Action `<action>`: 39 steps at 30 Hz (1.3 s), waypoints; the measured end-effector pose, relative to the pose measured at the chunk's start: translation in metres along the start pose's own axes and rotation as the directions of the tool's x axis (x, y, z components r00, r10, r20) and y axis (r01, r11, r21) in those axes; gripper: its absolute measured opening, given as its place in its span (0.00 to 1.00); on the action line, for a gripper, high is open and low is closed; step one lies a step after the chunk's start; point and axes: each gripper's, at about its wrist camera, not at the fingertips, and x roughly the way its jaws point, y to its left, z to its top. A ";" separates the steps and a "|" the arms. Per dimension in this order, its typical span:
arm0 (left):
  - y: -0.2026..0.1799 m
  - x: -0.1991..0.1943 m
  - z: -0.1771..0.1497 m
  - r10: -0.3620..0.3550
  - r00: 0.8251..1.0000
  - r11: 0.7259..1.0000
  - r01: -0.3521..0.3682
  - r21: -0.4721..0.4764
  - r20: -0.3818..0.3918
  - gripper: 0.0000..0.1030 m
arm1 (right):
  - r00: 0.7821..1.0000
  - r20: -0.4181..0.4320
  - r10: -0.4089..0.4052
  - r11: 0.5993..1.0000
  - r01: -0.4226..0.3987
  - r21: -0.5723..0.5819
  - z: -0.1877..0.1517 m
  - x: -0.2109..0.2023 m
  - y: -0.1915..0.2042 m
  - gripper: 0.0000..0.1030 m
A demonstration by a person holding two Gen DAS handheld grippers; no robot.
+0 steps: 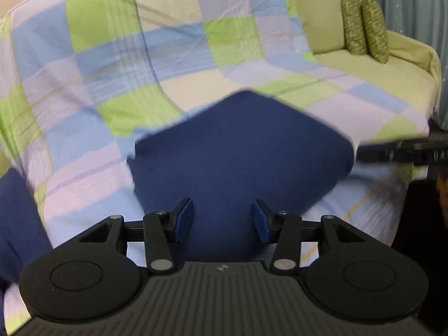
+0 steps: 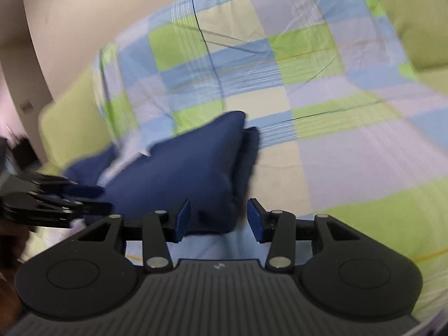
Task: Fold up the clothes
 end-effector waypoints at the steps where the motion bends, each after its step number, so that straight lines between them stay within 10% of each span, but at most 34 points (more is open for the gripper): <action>1: 0.001 0.006 0.019 -0.026 1.000 0.999 0.025 0.036 0.005 0.51 | 0.999 -0.005 0.050 0.997 -0.049 0.058 0.001 0.002 -0.007 0.43; 9: -0.006 0.074 0.066 -0.174 0.983 0.970 0.182 0.162 -0.063 0.51 | 0.975 -0.057 0.214 0.928 -0.185 0.324 0.023 0.024 -0.064 0.49; 19: -0.007 0.114 0.051 -0.195 0.973 0.970 0.210 0.122 -0.121 0.58 | 0.866 -0.276 0.417 0.840 -0.252 0.480 0.039 0.070 -0.083 0.54; 39: -0.003 0.165 0.103 -0.233 0.955 0.964 0.252 0.086 -0.186 0.59 | 0.918 -0.199 0.342 0.894 -0.253 0.370 0.005 0.038 -0.062 0.52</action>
